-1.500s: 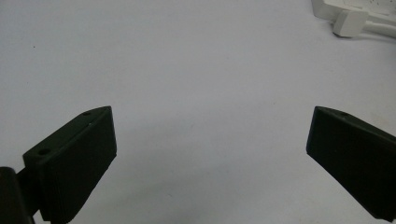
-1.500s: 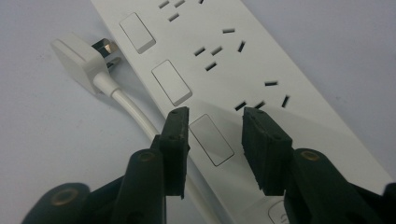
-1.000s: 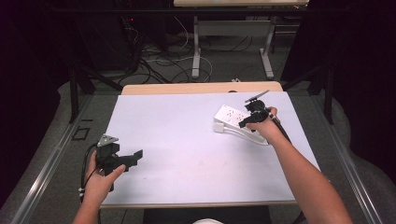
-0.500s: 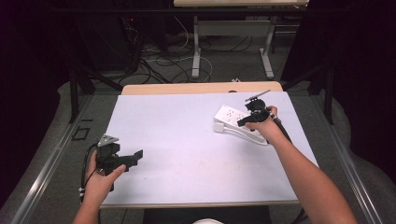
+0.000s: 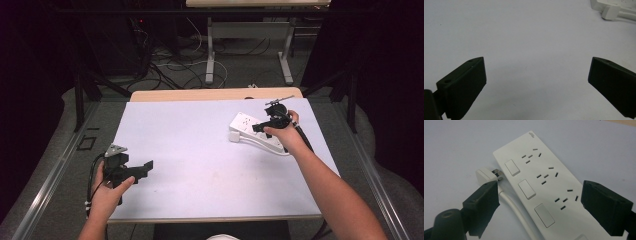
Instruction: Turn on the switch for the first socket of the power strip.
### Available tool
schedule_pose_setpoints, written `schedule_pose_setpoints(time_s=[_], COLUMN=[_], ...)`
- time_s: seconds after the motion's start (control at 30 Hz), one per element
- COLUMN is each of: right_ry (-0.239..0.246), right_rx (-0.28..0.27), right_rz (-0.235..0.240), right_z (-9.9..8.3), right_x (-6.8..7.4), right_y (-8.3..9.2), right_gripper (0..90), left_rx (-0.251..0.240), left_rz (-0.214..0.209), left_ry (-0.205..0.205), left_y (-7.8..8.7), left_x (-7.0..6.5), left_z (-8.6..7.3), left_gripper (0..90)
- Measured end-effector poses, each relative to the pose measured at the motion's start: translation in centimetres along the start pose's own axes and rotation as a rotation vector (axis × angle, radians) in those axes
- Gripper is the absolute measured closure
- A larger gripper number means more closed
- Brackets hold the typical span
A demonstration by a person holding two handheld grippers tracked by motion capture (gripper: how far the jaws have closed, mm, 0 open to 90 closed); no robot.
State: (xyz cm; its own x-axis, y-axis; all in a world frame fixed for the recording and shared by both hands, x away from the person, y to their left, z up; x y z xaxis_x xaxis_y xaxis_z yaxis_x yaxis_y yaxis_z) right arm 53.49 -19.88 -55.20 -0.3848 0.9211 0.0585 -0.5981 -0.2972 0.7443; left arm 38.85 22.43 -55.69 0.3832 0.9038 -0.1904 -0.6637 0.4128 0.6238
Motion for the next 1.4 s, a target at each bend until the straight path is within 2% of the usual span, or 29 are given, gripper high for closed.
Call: schedule_pose_setpoints(time_s=[0.13, 0.47, 0.5, 0.57, 0.7, 0.9, 0.93, 0.97, 1.13, 1.37, 1.4], right_ry=[0.006, 0.015, 0.027, 0.015, 0.045, 0.050, 0.066, 0.056, 0.100, 0.126, 0.131], right_rx=[-0.012, -0.053, -0.052, -0.050, -0.072, -0.088, -0.099, -0.095, -0.125, -0.134, -0.130], right_rz=[0.004, 0.020, 0.024, 0.025, 0.031, 0.041, 0.044, 0.050, 0.049, 0.041, 0.039], right_z=[0.0, 0.4, 0.4, 0.3, 0.5, 0.5, 0.5, 0.4, 0.5, 0.0, -0.1], right_x=[0.2, 0.9, 0.9, 1.1, 1.3, 1.8, 1.8, 2.0, 2.4, 3.0, 3.0], right_y=[0.2, 1.1, 1.2, 1.4, 1.9, 2.8, 3.0, 3.2, 4.2, 5.9, 6.1], right_gripper=[5.8, 0.3, 0.0, 0.0, 0.0, 0.0, 0.0, 0.0, 0.0, 0.0, 0.0], left_rx=[-0.001, -0.006, -0.006, -0.006, -0.013, -0.009, -0.005, -0.014, -0.016, -0.029, -0.019], left_rz=[0.001, 0.001, 0.002, 0.002, 0.002, -0.002, -0.003, 0.000, -0.010, -0.009, -0.009], left_ry=[0.000, 0.004, 0.003, 0.004, 0.008, 0.007, 0.008, 0.008, 0.001, 0.009, 0.007], left_y=[0.0, 0.2, 0.2, 0.2, 0.2, 0.3, 0.3, 0.3, 0.4, 0.4, 0.5], left_x=[0.0, 0.1, 0.1, 0.1, 0.1, 0.1, 0.1, 0.1, 0.0, 0.0, 0.0], left_z=[0.0, 0.1, 0.1, 0.1, 0.2, 0.2, 0.1, 0.2, 0.2, 0.4, 0.3], left_gripper=[1.5, 0.7, 0.4, 0.4, 0.4, 0.4, 0.3, 0.4, 0.3, 0.4, 0.3])
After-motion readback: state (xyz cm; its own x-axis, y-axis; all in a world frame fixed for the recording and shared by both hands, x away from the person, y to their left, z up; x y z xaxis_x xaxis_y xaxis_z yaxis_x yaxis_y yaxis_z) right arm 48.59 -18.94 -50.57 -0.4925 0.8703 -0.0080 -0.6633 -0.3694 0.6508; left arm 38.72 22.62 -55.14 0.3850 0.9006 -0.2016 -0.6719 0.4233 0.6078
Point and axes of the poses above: each handheld gripper's, and its own axes: y roughly backward along the jaws, z roughly out of its top, x roughly to its left, the point moved 9 cm from there along -y, roughly forward along the jaws, and after that the axes turned 2 degrees about -z, right-handed, at the moved point
